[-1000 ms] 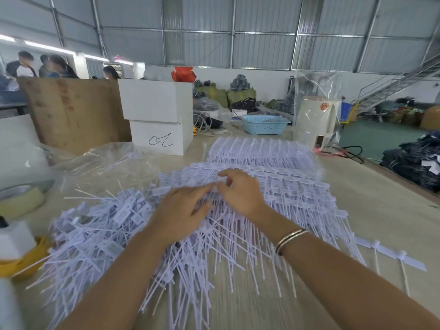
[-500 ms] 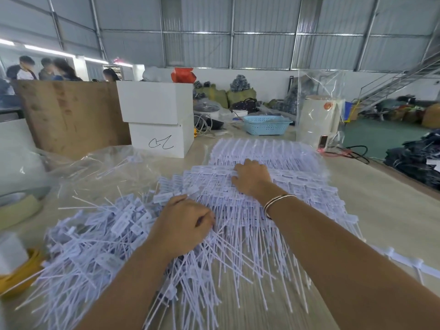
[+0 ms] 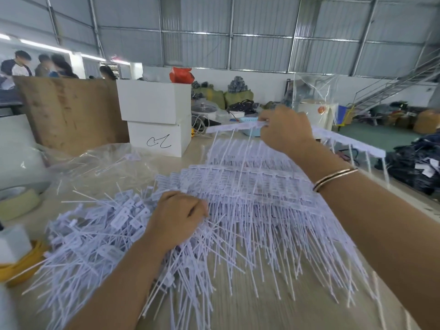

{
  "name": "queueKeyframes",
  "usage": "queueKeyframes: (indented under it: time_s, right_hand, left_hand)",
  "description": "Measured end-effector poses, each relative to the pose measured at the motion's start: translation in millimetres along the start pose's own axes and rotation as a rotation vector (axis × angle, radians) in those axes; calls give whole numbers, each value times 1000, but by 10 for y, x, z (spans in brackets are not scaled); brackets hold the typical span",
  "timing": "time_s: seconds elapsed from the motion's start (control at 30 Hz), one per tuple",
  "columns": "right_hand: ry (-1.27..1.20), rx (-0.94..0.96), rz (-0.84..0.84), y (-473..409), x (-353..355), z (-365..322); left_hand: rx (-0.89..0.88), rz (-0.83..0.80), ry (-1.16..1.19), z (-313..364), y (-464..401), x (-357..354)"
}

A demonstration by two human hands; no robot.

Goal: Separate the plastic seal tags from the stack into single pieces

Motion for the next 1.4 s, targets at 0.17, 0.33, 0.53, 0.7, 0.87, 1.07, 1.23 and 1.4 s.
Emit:
queueKeyframes:
  time_s: [0.17, 0.33, 0.53, 0.7, 0.87, 1.07, 1.23, 1.4]
  right_hand:
    - [2, 88, -134, 409, -115, -162]
    - [-134, 113, -157, 935, -495, -231]
    - [-249, 98, -285, 1144, -784, -224]
    - [-487, 144, -430, 1083, -767, -522]
    - [-637, 185, -575, 1033, -741, -843]
    - [-784, 205, -495, 1026, -621, -849]
    - [-856, 234, -396, 1004, -541, -861]
    - [-697, 320, -145, 961, -390, -909]
  left_hand:
    - [243, 163, 546, -247, 30, 124]
    - [228, 238, 722, -233, 17, 223]
    - [151, 55, 367, 2, -4, 82]
    - [74, 80, 434, 238, -10, 122]
    - [57, 118, 515, 350, 8, 159]
    - [225, 143, 519, 189, -21, 151]
    - [367, 33, 823, 110, -60, 64]
    - [473, -61, 1188, 92, -53, -16]
Point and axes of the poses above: each hand's wrist, its own y-axis away from the middle knuckle, its own x-axis out of the back of the hand, z = x × y, the point moved 9 cm from there along -y, towards the middle knuckle, and after that the axes turned 5 degrees about x, right-handed, at the moved point
